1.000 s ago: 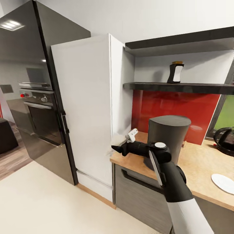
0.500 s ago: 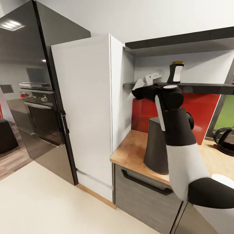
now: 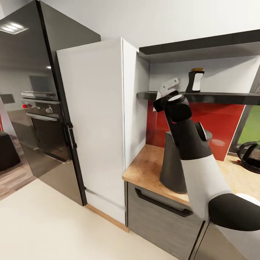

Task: Set up a coffee station on the kitchen countertop: keep the coffee maker on the countertop, move the bottle of coffee from the kitchen shelf to the counter next to the coffee maker, place a paper coffee filter on top of the coffee maker, put the saucer next to the coffee maker with the coffee cup on the saucer, and place the electric kettle next to the coffee maker.

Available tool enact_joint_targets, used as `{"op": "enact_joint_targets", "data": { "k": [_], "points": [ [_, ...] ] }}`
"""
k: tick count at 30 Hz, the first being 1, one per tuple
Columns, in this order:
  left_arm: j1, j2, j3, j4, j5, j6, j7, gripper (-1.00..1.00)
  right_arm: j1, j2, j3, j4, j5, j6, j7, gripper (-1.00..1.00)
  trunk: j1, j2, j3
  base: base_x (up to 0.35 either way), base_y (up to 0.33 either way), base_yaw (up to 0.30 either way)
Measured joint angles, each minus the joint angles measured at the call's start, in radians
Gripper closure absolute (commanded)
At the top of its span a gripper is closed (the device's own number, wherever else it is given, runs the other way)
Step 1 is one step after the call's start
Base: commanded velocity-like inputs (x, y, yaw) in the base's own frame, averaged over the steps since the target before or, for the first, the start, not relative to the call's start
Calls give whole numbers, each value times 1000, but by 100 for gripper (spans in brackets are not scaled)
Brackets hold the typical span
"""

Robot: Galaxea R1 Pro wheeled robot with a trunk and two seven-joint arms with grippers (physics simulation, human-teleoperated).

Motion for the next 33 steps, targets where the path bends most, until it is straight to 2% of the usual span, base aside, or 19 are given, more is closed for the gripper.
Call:
{"op": "enact_joint_targets", "data": {
  "k": [2, 3, 8, 10, 12, 14, 15, 18, 19, 20, 21, 25, 29, 33],
  "points": [
    [0, -1, 0, 0, -1, 0, -1, -100, 0, -19, 39, 1, 18, 0, 0, 100, 0, 0, 0, 0, 0, 0],
    [0, -1, -1, 0, -3, 0, -1, -100, 0, -31, 71, 4, 52, 0, 0, 100, 0, 0, 0, 0, 0, 0],
    [0, -1, -3, 0, -7, -1, -4, -100, 0, -38, 93, 6, 150, 0, 1, 100, 0, 0, 0, 0, 0, 0],
    [0, -1, -4, 0, -7, -2, -5, -100, 0, -39, 95, 7, 221, 0, 25, 100, 0, 0, 0, 0, 0, 0],
    [0, 0, -5, 0, -7, -2, -6, -100, 0, -39, 97, 6, 320, 1, 109, 100, 0, 0, 0, 0, 0, 0],
    [0, 0, -5, 0, -7, -2, -8, -100, 0, -39, 97, 5, 473, 1, 262, 100, 0, 0, 0, 0, 0, 0],
    [0, 0, -5, 0, -7, -2, -8, -100, 0, -38, 96, 2, 589, 0, 374, 100, 0, 0, 0, 0, 0, 0],
    [0, 0, -5, -1, -7, -2, -9, -100, 0, -36, 95, -11, 844, -2, 613, 100, 0, 0, 0, 0, 0, 0],
    [0, 0, -5, -2, -7, -2, -9, -100, 0, -34, 95, -28, 954, -4, 728, 100, 0, 0, 0, 0, 0, 0],
    [0, 0, -5, -2, -7, -2, -10, -100, 0, -34, 94, -41, 1017, -5, 801, 100, 0, 0, 0, 0, 0, 0],
    [-1, 0, -5, -2, -7, -2, -10, -100, 0, -33, 94, -59, 1099, -8, 917, 100, 0, 0, 0, 0, 0, 0],
    [-1, 0, -5, -2, -7, -2, -11, -100, 0, -34, 88, -69, 1152, -12, 1014, 100, 0, 0, 0, 0, 0, 0],
    [-1, 0, -5, -2, -7, -3, -11, -100, -1, -36, 81, -64, 1162, -46, 1124, 100, 0, 0, 0, 0, 0, 0],
    [-1, 0, -5, -2, -7, -2, -11, -100, -10, -38, 80, -62, 1167, -75, 1169, 100, 0, 0, 0, 0, 0, 0]
  ]
}}
